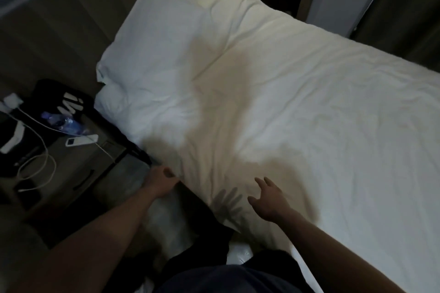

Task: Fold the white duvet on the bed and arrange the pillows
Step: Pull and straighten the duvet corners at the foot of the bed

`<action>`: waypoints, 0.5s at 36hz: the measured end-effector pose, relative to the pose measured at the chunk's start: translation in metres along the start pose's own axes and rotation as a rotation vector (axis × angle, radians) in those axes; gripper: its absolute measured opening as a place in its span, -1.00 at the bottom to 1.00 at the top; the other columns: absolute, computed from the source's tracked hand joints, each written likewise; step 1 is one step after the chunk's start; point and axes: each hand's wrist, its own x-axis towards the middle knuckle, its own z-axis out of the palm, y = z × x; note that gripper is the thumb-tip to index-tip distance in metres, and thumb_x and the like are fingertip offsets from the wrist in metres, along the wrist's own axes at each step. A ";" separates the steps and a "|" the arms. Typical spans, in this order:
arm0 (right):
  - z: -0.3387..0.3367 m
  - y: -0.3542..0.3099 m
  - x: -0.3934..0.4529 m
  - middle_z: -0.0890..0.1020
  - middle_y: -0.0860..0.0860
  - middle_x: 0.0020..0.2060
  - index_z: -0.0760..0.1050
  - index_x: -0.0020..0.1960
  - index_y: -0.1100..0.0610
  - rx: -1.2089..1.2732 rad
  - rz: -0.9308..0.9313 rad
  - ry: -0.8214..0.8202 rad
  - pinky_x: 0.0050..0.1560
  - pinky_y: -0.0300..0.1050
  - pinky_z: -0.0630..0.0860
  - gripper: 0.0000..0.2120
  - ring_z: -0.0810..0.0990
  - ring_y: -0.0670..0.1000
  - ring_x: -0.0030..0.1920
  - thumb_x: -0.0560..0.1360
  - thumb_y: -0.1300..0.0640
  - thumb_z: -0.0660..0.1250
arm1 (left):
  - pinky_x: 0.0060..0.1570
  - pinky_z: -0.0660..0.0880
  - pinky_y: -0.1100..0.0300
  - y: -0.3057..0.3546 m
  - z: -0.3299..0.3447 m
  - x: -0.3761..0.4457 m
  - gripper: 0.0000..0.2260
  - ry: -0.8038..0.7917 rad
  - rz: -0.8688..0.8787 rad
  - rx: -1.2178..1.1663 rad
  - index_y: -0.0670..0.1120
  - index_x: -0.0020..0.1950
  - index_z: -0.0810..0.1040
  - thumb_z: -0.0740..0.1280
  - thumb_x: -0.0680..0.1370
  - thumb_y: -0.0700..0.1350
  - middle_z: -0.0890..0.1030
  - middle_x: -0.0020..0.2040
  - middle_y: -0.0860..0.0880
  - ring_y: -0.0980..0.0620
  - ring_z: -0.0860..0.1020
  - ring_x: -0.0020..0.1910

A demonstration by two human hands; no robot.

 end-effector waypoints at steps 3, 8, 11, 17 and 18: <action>0.001 -0.024 0.007 0.08 0.12 0.58 0.10 0.59 0.05 0.029 0.003 0.016 0.50 -0.03 0.15 -0.32 0.11 0.14 0.56 0.57 -0.09 0.27 | 0.08 0.51 0.07 -0.015 -0.031 0.020 -0.65 0.017 -0.053 -0.025 -0.21 0.11 0.67 0.49 0.39 -0.07 0.66 0.09 -0.20 -0.15 0.61 0.10; -0.004 -0.042 0.016 0.12 0.09 0.58 0.12 0.58 0.04 0.056 -0.004 0.047 0.48 -0.05 0.17 -0.32 0.13 0.11 0.56 0.55 -0.10 0.29 | 0.07 0.52 0.06 -0.052 -0.060 0.057 -0.56 0.043 -0.121 -0.045 -0.16 0.10 0.66 0.47 0.34 0.08 0.66 0.10 -0.15 -0.13 0.61 0.08; -0.008 -0.047 0.023 0.11 0.08 0.58 0.11 0.59 0.02 0.066 0.017 0.041 0.46 0.00 0.23 -0.31 0.16 0.14 0.54 0.55 -0.12 0.29 | 0.19 0.47 0.06 -0.065 -0.071 0.067 -0.56 0.053 -0.147 -0.065 -0.17 0.21 0.62 0.53 0.39 -0.01 0.62 0.21 -0.17 -0.14 0.57 0.19; -0.005 -0.069 0.038 0.10 0.08 0.58 0.08 0.59 0.03 0.078 0.036 0.029 0.48 0.00 0.21 -0.28 0.13 0.15 0.55 0.55 -0.13 0.28 | 0.18 0.43 0.03 -0.054 -0.088 0.082 -0.63 0.113 -0.148 -0.105 -0.31 0.18 0.61 0.52 0.43 -0.18 0.60 0.19 -0.29 -0.22 0.55 0.21; -0.004 -0.075 0.042 0.10 0.08 0.58 0.09 0.59 0.03 0.079 0.038 0.030 0.48 0.00 0.21 -0.28 0.14 0.15 0.55 0.54 -0.14 0.29 | 0.16 0.44 0.03 -0.054 -0.092 0.087 -0.66 0.106 -0.140 -0.121 -0.32 0.14 0.63 0.52 0.42 -0.20 0.62 0.16 -0.30 -0.23 0.57 0.18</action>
